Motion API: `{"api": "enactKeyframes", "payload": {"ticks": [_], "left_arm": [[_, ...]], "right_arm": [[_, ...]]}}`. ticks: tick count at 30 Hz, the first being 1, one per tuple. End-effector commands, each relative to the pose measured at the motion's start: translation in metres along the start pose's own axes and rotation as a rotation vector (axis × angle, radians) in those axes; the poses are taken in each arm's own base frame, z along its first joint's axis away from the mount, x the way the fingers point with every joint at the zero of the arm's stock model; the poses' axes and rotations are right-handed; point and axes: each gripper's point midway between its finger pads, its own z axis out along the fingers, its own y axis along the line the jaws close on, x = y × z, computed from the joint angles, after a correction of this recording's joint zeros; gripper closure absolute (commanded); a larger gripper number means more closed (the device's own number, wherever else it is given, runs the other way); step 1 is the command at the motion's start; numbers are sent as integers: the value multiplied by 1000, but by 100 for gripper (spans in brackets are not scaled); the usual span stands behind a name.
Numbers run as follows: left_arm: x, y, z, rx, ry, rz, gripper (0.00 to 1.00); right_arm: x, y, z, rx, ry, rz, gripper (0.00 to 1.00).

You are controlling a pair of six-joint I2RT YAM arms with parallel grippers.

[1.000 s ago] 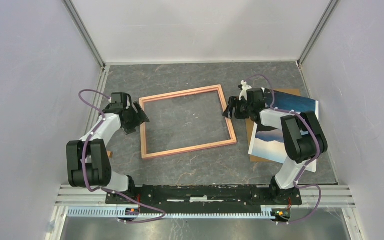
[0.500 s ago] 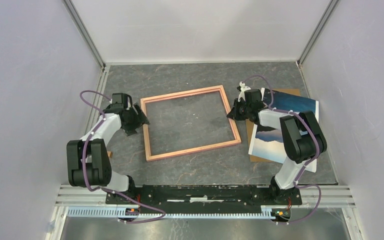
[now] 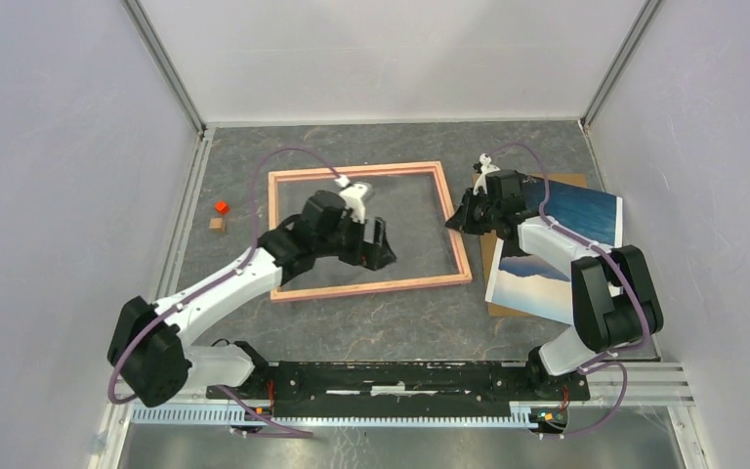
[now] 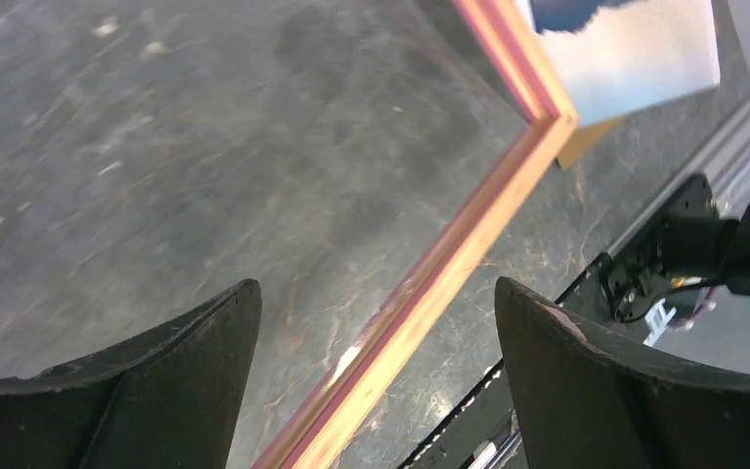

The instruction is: Put the photo into the frame

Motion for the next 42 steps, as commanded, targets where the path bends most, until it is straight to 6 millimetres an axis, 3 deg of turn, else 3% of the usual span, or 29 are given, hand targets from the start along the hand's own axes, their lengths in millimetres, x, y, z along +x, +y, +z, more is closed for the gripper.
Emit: {"api": "enactKeyframes", "payload": {"ticks": [1, 7, 12, 16, 21, 29, 38, 42], "left_arm": [[-29, -56, 25, 77, -96, 282, 5], [-9, -119, 62, 107, 17, 591, 7], [9, -154, 89, 209, 87, 663, 19], [28, -172, 102, 310, 162, 649, 21], [41, -173, 116, 326, 192, 604, 26], [49, -176, 120, 352, 178, 604, 48], [63, -163, 116, 353, 188, 628, 43], [57, -159, 116, 332, 130, 641, 51]], "right_arm": [[-36, 39, -19, -84, -64, 80, 100], [-41, 44, -26, -35, -55, 84, 100], [-42, 43, -31, -9, -69, 119, 100], [-43, 43, -30, 0, -57, 129, 100], [-49, 48, -34, -10, -68, 142, 100], [-49, 52, -31, -21, -57, 165, 100], [-59, 57, -31, -31, -63, 167, 100], [-60, 63, -31, -58, -58, 177, 100]]}}
